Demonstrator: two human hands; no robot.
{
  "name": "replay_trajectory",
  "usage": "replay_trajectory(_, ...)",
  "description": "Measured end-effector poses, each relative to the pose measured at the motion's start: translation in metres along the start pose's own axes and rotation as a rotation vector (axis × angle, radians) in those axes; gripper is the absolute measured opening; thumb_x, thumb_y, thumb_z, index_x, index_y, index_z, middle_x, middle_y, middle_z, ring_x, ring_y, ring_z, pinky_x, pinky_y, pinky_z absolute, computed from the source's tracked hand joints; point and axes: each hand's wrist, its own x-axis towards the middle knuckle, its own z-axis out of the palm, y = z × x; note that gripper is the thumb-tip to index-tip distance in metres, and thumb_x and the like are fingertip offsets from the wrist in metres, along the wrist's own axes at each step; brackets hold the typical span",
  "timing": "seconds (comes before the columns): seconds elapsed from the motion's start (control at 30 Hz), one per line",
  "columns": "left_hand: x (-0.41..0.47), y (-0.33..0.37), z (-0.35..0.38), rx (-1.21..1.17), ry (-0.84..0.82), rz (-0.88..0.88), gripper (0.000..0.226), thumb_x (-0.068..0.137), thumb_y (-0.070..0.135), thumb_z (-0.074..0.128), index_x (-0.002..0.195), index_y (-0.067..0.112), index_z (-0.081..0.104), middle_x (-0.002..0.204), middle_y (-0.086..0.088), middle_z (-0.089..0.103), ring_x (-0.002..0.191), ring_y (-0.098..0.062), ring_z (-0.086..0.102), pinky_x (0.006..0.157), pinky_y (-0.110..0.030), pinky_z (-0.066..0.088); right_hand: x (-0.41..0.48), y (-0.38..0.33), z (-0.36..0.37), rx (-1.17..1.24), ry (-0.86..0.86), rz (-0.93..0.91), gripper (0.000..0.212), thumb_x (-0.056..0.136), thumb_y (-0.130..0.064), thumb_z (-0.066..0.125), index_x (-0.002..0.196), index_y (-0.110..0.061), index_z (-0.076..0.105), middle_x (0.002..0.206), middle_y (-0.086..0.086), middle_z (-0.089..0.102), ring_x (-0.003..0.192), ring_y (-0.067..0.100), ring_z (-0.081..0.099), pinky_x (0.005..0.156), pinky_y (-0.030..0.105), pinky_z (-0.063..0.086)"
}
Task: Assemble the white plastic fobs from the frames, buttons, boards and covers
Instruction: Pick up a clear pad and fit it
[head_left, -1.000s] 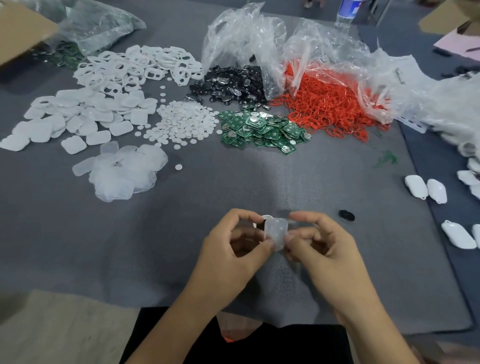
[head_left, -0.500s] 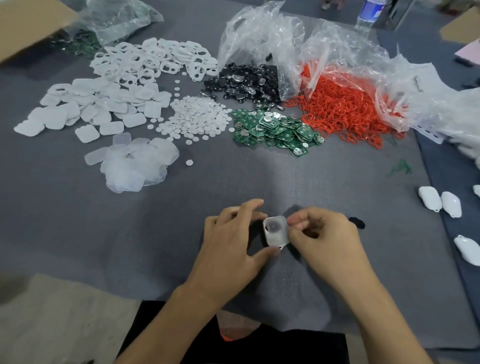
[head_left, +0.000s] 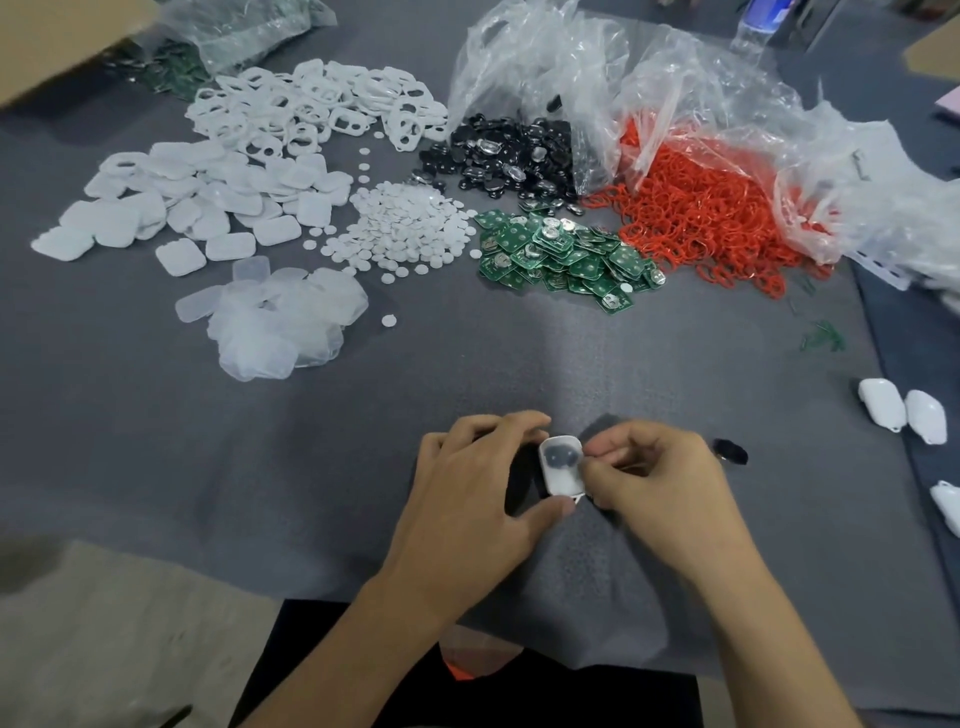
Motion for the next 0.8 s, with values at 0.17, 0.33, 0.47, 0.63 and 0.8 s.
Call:
replay_trajectory(0.17, -0.002, -0.001, 0.002, 0.060, 0.025, 0.071, 0.045, 0.083, 0.067, 0.065, 0.121, 0.046, 0.057, 0.124, 0.033, 0.058, 0.126, 0.004, 0.042, 0.097, -0.025, 0.027, -0.002, 0.006, 0.002, -0.081, 0.019, -0.100, 0.022, 0.077, -0.017, 0.077, 0.077, -0.038, 0.070, 0.067, -0.011, 0.071, 0.055, 0.008, 0.067, 0.058, 0.028, 0.058)
replay_trajectory(0.33, -0.004, -0.003, 0.005, 0.104, 0.047, 0.118, 0.031, 0.089, 0.066, 0.060, 0.110, 0.044, 0.061, 0.130, 0.030, 0.058, 0.129, -0.002, 0.044, 0.097, -0.029, 0.027, -0.007, 0.010, 0.004, -0.205, 0.038, -0.302, 0.026, 0.078, -0.012, 0.075, 0.083, -0.036, 0.066, 0.071, -0.012, 0.066, 0.064, 0.003, 0.063, 0.057, 0.007, 0.044)
replay_trajectory(0.47, -0.004, -0.002, 0.007, 0.135, 0.072, 0.137, 0.026, 0.089, 0.062, 0.063, 0.105, 0.042, 0.060, 0.129, 0.028, 0.058, 0.128, -0.006, 0.047, 0.095, -0.030, 0.028, -0.011, 0.013, 0.003, -0.359, 0.074, -0.540, 0.019, 0.086, -0.009, 0.074, 0.092, -0.028, 0.074, 0.084, -0.014, 0.061, 0.077, 0.001, 0.060, 0.071, 0.006, 0.042)
replay_trajectory(0.63, -0.005, 0.001, 0.006, 0.160, 0.081, 0.162, 0.028, 0.090, 0.058, 0.063, 0.112, 0.042, 0.054, 0.125, 0.025, 0.056, 0.124, -0.009, 0.048, 0.092, -0.031, 0.030, -0.017, 0.025, 0.000, -0.431, 0.024, -0.614, 0.018, 0.095, -0.019, 0.067, 0.109, -0.024, 0.075, 0.098, -0.012, 0.057, 0.077, 0.004, 0.059, 0.072, 0.021, 0.050)
replay_trajectory(0.8, -0.005, 0.003, 0.002, 0.165, 0.053, 0.160, 0.031, 0.092, 0.055, 0.065, 0.117, 0.043, 0.051, 0.125, 0.024, 0.055, 0.123, -0.009, 0.048, 0.092, -0.032, 0.032, -0.019, 0.036, 0.002, -0.361, 0.072, -0.673, 0.013, 0.095, -0.016, 0.067, 0.106, -0.021, 0.071, 0.105, -0.012, 0.060, 0.090, 0.001, 0.061, 0.080, 0.019, 0.050)
